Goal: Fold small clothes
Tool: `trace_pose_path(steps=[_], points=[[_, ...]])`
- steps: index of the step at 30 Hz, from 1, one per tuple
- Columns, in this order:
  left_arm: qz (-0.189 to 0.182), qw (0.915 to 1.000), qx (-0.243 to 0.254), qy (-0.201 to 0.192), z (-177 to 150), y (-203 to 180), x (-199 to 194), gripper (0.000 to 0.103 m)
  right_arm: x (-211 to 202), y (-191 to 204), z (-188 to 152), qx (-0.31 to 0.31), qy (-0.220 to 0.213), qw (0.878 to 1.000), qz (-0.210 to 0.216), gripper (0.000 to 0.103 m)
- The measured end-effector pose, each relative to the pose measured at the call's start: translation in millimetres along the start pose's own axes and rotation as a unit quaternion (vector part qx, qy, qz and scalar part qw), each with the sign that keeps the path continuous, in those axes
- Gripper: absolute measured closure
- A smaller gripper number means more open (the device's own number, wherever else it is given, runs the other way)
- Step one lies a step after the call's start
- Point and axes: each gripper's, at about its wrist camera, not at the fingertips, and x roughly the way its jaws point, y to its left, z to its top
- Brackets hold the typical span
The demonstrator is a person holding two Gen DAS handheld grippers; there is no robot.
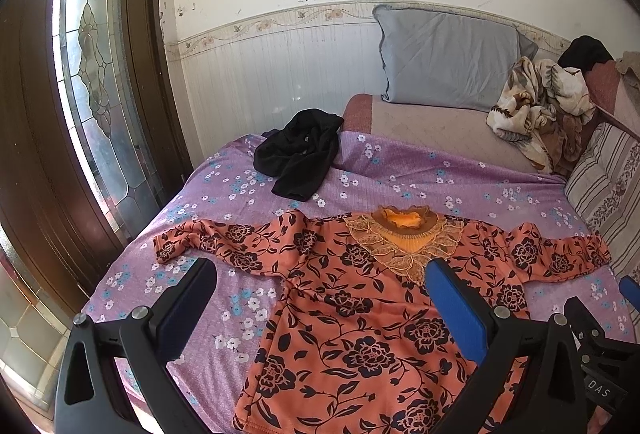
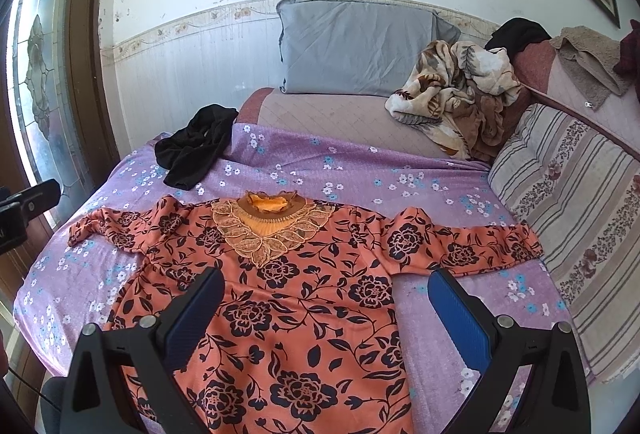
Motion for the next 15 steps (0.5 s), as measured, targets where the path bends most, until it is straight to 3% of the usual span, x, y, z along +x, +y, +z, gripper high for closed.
trace_pose_path(steps=[10, 15], points=[[-0.003, 0.9996, 0.011, 0.024, -5.7, -19.6, 49.0, 0.000, 42.0, -35.7, -1.5, 0.029, 0.022, 0.999, -0.016, 0.000], [-0.029, 0.9969, 0.011, 0.072, -22.2, -42.1, 120.0, 0.000, 96.3, -105.4, -6.2, 0.115, 0.043, 0.992, 0.006, 0.000]])
